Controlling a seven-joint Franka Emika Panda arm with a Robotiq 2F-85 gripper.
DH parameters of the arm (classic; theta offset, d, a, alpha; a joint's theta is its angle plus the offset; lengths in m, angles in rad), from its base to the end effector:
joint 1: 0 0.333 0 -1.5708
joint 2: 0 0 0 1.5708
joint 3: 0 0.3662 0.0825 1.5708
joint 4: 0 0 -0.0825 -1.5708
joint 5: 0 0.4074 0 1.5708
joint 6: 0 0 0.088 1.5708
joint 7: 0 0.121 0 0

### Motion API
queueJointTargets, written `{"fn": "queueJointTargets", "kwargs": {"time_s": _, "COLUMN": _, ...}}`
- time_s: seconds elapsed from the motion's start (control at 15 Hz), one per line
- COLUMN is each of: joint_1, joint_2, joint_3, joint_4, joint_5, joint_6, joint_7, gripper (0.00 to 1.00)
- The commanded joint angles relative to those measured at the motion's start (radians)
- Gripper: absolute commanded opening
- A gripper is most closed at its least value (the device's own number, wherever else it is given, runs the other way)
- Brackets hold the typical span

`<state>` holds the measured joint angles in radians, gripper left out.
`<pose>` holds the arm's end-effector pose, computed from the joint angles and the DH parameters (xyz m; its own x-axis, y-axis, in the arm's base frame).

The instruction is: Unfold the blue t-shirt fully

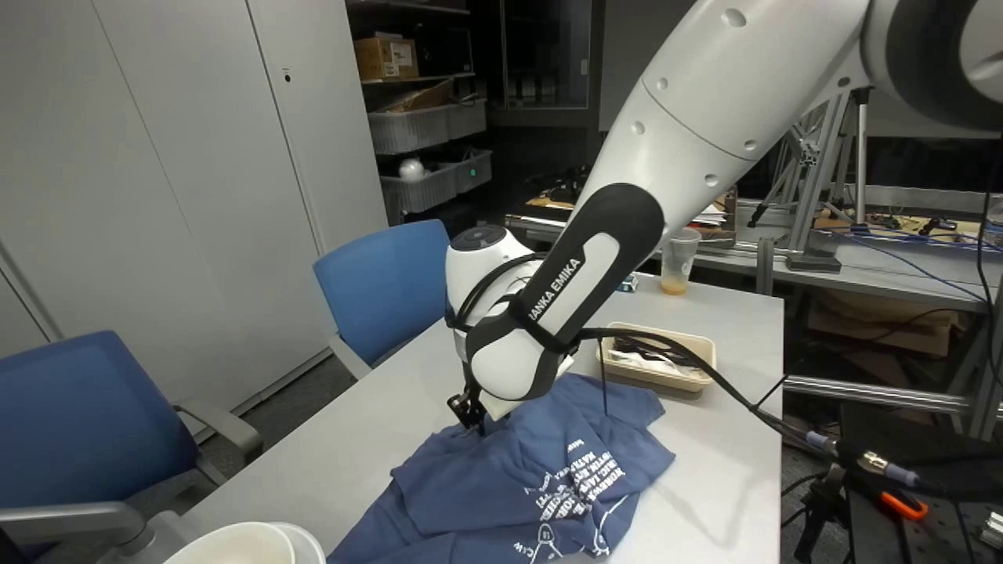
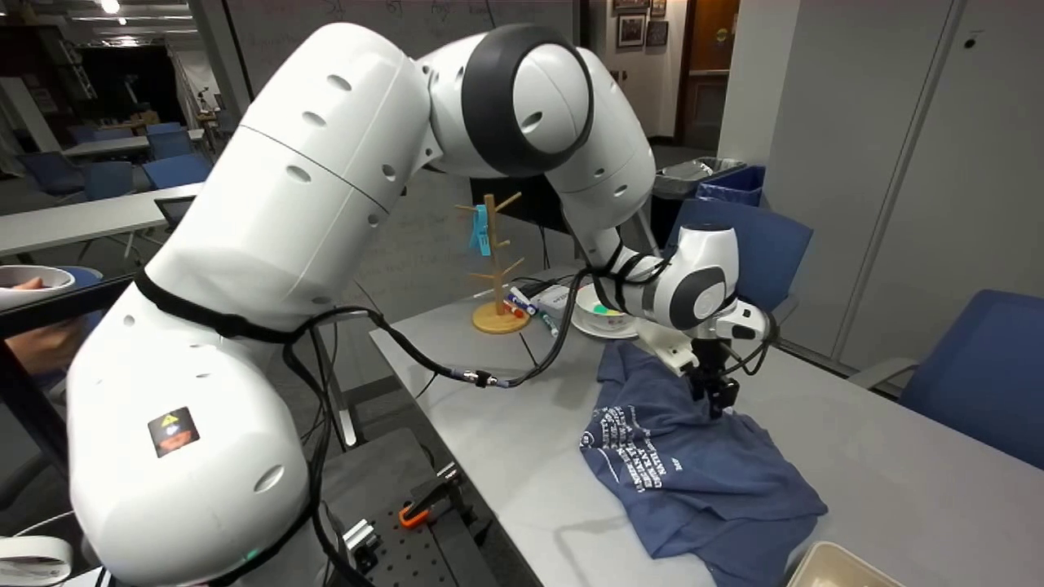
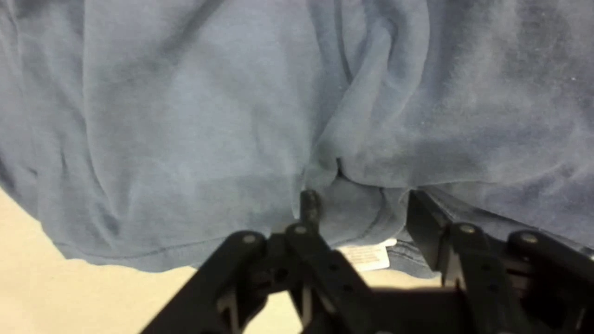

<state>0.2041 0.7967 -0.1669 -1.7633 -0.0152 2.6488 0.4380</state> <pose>0.7115 0.0377 0.1286 0.9379 -0.3182 0.1384 -0.3303 -0.9408 0.0756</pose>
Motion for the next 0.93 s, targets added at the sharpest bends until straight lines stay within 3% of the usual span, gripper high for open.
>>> {"fn": "queueJointTargets", "kwargs": {"time_s": 0.0, "joint_1": 0.029, "joint_2": 0.090, "joint_3": -0.032, "joint_4": 0.103, "joint_5": -0.019, "joint_6": 0.003, "joint_7": 0.040, "gripper": 0.24}}
{"fn": "queueJointTargets", "kwargs": {"time_s": 0.2, "joint_1": 0.033, "joint_2": 0.121, "joint_3": -0.046, "joint_4": 0.137, "joint_5": -0.017, "joint_6": 0.002, "joint_7": 0.046, "gripper": 0.01}}
{"fn": "queueJointTargets", "kwargs": {"time_s": 0.53, "joint_1": 0.034, "joint_2": 0.111, "joint_3": -0.061, "joint_4": 0.139, "joint_5": -0.009, "joint_6": -0.018, "joint_7": 0.058, "gripper": 0.01}}
{"fn": "queueJointTargets", "kwargs": {"time_s": 0.87, "joint_1": 0.072, "joint_2": -0.003, "joint_3": -0.129, "joint_4": -0.012, "joint_5": -0.052, "joint_6": -0.019, "joint_7": 0.086, "gripper": 0.01}}
